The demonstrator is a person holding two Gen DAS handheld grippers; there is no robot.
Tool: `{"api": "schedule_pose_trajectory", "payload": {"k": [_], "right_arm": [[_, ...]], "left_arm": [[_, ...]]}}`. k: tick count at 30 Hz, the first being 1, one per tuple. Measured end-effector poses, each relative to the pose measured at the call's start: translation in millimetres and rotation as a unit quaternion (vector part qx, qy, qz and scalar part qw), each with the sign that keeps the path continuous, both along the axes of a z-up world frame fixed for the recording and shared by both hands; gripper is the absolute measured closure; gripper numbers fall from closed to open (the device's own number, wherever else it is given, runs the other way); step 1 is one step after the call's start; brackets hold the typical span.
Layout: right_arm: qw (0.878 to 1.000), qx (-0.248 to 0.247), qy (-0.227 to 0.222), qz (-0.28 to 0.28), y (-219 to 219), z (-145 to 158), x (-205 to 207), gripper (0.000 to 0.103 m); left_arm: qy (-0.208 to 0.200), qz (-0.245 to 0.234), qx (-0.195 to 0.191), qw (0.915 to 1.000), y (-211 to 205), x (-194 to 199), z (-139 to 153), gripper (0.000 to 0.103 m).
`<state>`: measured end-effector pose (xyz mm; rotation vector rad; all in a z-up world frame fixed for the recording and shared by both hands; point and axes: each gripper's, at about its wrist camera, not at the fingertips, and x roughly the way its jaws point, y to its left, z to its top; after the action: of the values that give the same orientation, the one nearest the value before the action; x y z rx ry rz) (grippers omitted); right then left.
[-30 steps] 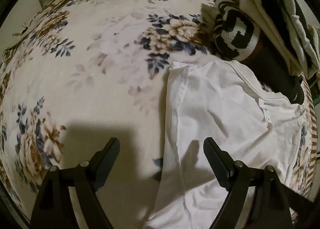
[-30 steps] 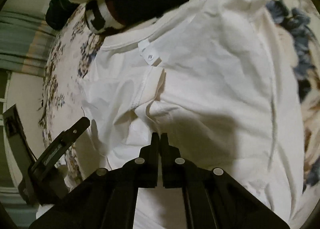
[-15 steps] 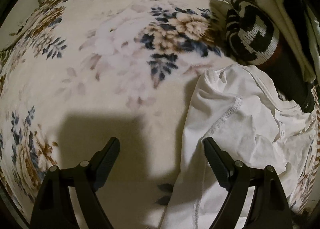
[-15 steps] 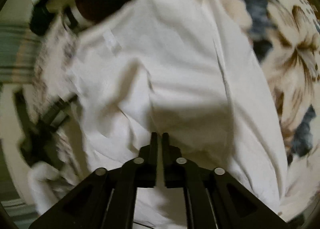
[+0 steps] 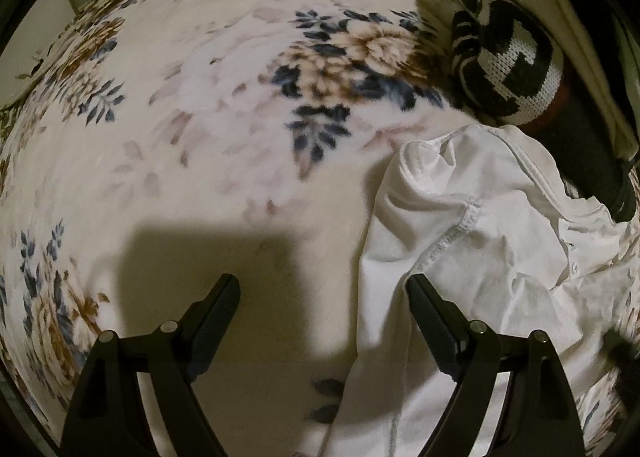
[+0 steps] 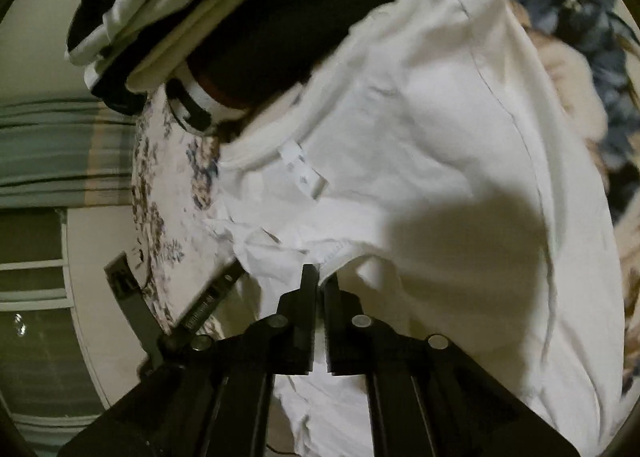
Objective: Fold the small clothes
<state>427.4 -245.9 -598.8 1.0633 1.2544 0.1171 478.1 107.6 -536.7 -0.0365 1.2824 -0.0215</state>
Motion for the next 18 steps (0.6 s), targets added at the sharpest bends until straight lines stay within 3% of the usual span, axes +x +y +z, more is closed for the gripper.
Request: {"api": "schedule_pose_trajectory", "payload": {"k": [4,7,8,11,13,18], "right_arm": [[0.998,-0.005,-0.023,-0.052,-22,12,5,0.100],[0.998,0.002,-0.011,-0.062,-34,11,2,0.098],[0.999,0.005,-0.004,-0.054,-32,11,-1,0.097],[1.000,0.005,-0.010,-0.006,-24,17,-19,0.082],[0.999,-0.006,0.000,0.035,-6,13,-29,0.063],[0.993,-0.035,0.050,0.099,34,-17,-41,0.061]], "left_arm": [[-0.001,-0.001,0.000,1.0000,1,-1,0,0.018],[0.001,0.002,-0.004,1.0000,3,-2,3,0.018],[0.000,0.002,-0.006,1.0000,3,-3,4,0.018],[-0.008,-0.004,-0.006,0.9999,2,-4,11,0.018],[-0.011,-0.012,-0.002,0.9999,-2,-4,13,0.018],[-0.005,-0.019,0.003,0.9998,-5,-5,9,0.018]]}}
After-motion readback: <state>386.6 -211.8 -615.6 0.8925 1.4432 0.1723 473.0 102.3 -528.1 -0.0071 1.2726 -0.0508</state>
